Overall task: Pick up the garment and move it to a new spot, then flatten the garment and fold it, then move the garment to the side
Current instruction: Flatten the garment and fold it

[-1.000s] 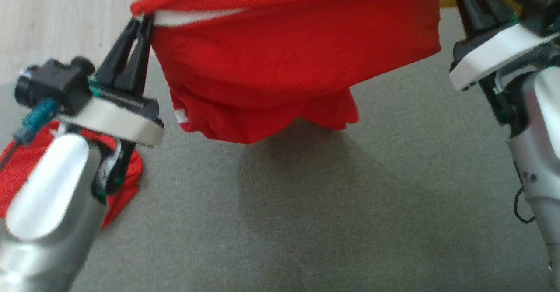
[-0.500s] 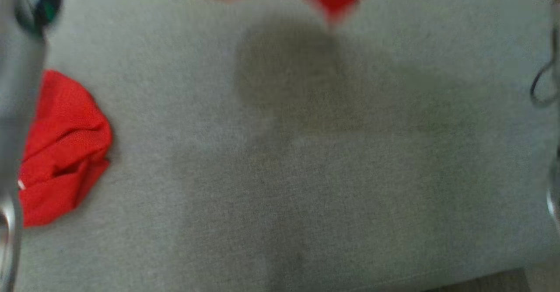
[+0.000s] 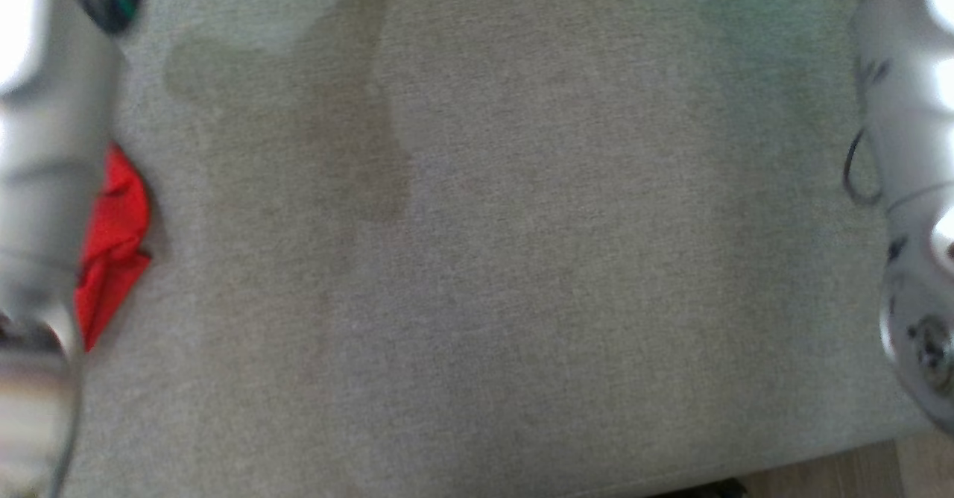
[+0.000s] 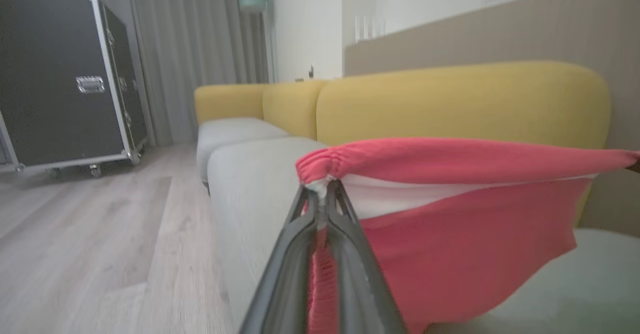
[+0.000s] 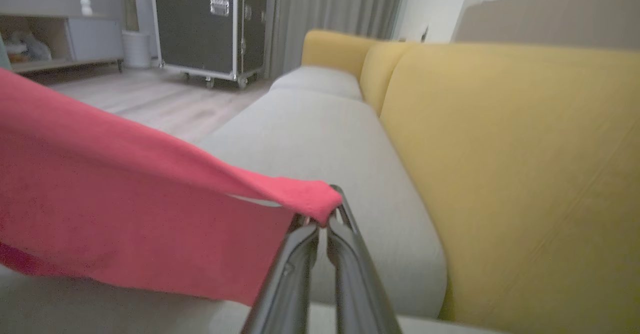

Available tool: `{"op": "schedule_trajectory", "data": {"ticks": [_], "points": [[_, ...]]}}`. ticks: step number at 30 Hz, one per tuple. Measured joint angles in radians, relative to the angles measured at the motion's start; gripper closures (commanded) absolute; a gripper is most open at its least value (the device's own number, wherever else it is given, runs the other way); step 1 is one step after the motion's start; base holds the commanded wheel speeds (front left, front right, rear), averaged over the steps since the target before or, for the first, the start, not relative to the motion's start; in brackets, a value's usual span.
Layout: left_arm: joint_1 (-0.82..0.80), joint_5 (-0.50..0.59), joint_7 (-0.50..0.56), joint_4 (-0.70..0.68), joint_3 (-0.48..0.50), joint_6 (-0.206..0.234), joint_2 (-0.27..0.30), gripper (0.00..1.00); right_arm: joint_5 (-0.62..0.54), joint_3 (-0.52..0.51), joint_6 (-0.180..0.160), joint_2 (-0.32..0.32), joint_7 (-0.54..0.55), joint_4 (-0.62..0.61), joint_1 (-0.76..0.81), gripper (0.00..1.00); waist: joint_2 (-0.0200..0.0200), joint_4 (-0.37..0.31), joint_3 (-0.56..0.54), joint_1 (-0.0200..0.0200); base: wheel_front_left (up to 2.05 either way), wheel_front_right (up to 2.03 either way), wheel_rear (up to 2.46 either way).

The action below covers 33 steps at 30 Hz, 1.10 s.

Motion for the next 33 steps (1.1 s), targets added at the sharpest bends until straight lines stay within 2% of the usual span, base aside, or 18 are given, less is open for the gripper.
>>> {"op": "schedule_trajectory", "data": {"ticks": [4, 7, 12, 17, 18, 19, 23, 28, 29, 30, 33], "points": [[0.121, -0.035, -0.002, 0.009, -0.118, 0.0, 0.002, 1.0, 0.005, 0.072, 0.0, -0.002, 0.003, 0.115, 0.057, 1.0, 0.0, 0.013, -0.007, -0.0002, 0.0, 0.0, 0.0], [0.206, -0.083, -0.003, 0.007, -0.218, 0.0, 0.022, 1.0, 0.04, 0.14, 0.0, -0.008, 0.083, 0.197, 0.047, 1.0, 0.0, 0.02, -0.029, -0.0003, 0.0, 0.0, 0.0], [0.311, -0.158, -0.003, -0.033, -0.322, 0.0, 0.09, 1.0, 0.126, 0.334, 0.0, -0.032, 0.095, 0.258, 0.119, 1.0, 0.0001, 0.026, -0.089, -0.0005, 0.0, 0.0, 0.0], [0.388, -0.199, 0.002, -0.09, -0.395, 0.0, 0.124, 1.0, 0.245, 0.532, 0.0, -0.071, 0.193, 0.26, 0.224, 1.0, 0.0001, 0.03, -0.161, -0.0006, 0.0, 0.0, 0.0], [0.404, -0.199, 0.004, -0.099, -0.412, 0.0, 0.13, 1.0, 0.271, 0.572, 0.0, -0.085, 0.213, 0.247, 0.241, 1.0, 0.0001, 0.031, -0.176, -0.0006, 0.0, 0.0, 0.0], [0.436, -0.199, 0.01, -0.113, -0.436, 0.0, 0.14, 1.0, 0.333, 0.653, 0.0, -0.119, 0.256, 0.205, 0.276, 1.0, 0.0001, 0.031, -0.205, -0.0006, 0.0, 0.0, 0.0], [0.499, -0.183, 0.01, -0.14, -0.465, 0.001, 0.152, 1.0, 0.483, 0.811, 0.0, -0.207, 0.353, 0.076, 0.345, 1.0, 0.0001, 0.028, -0.264, -0.0006, 0.0, 0.0, 0.0], [0.592, -0.189, 0.01, -0.185, -0.482, 0.028, 0.16, 1.0, 0.679, 0.995, 0.0, -0.344, 0.472, -0.122, 0.413, 1.0, 0.0001, 0.014, -0.336, -0.0005, 0.0, 0.0, 0.0], [0.615, -0.195, 0.01, -0.196, -0.484, 0.035, 0.161, 1.0, 0.714, 1.026, 0.0, -0.371, 0.491, -0.16, 0.424, 1.0, 0.0001, 0.01, -0.351, -0.0005, 0.0, 0.0, 0.0], [0.615, -0.195, 0.01, -0.196, -0.484, 0.035, 0.161, 1.0, 0.714, 1.026, 0.0, -0.371, 0.491, -0.16, 0.424, 1.0, 0.0001, 0.01, -0.351, -0.0005, 0.0, 0.0, 0.0], [0.691, -0.21, 0.01, -0.242, -0.492, 0.06, 0.166, 1.0, 0.801, 1.096, 0.0, -0.451, 0.53, -0.258, 0.45, 1.0, 0.0001, -0.004, -0.395, -0.0006, 0.0, 0.0, 0.0]]}}
